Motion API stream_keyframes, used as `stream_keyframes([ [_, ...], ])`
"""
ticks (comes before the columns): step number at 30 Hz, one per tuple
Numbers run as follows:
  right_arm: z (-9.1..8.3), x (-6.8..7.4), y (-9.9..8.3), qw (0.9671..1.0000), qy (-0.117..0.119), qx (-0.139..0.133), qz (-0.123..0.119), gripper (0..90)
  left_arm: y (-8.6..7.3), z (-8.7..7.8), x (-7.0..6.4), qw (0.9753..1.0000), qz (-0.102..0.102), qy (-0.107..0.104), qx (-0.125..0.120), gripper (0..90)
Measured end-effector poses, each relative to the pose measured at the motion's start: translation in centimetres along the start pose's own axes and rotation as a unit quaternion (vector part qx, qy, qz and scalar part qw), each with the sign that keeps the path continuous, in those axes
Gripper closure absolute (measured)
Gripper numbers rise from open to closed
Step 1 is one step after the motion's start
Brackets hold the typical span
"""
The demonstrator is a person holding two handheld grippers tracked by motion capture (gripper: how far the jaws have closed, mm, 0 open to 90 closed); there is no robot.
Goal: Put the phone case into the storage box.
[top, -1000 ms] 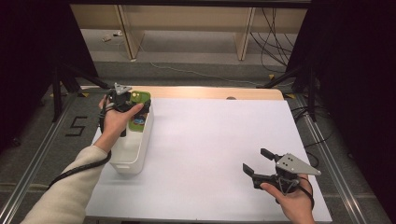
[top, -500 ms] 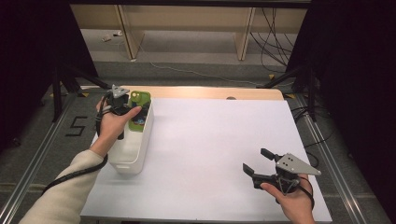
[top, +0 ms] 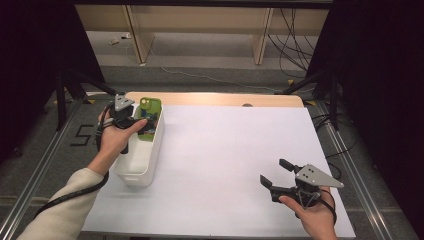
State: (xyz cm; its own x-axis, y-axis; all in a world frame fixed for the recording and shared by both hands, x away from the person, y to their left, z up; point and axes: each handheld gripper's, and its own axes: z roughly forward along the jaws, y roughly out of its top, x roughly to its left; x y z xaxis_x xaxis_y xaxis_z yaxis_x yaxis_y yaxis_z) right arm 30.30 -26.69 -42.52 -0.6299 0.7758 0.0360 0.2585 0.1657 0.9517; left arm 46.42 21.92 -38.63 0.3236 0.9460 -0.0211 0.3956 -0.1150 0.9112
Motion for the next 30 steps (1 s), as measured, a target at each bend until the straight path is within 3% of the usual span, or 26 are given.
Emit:
stream_keyframes([
  [16,0.0,0.0,0.0,1.0,-0.001,0.0,0.0,15.6,-1.0,-2.2,-0.6,0.9992,0.007,-0.031,-0.025,1.7],
  [30,0.0,0.0,0.0,1.0,-0.001,0.001,0.001,15.6,-2.4,-4.3,-1.6,0.996,0.026,-0.072,-0.045,2.0],
])
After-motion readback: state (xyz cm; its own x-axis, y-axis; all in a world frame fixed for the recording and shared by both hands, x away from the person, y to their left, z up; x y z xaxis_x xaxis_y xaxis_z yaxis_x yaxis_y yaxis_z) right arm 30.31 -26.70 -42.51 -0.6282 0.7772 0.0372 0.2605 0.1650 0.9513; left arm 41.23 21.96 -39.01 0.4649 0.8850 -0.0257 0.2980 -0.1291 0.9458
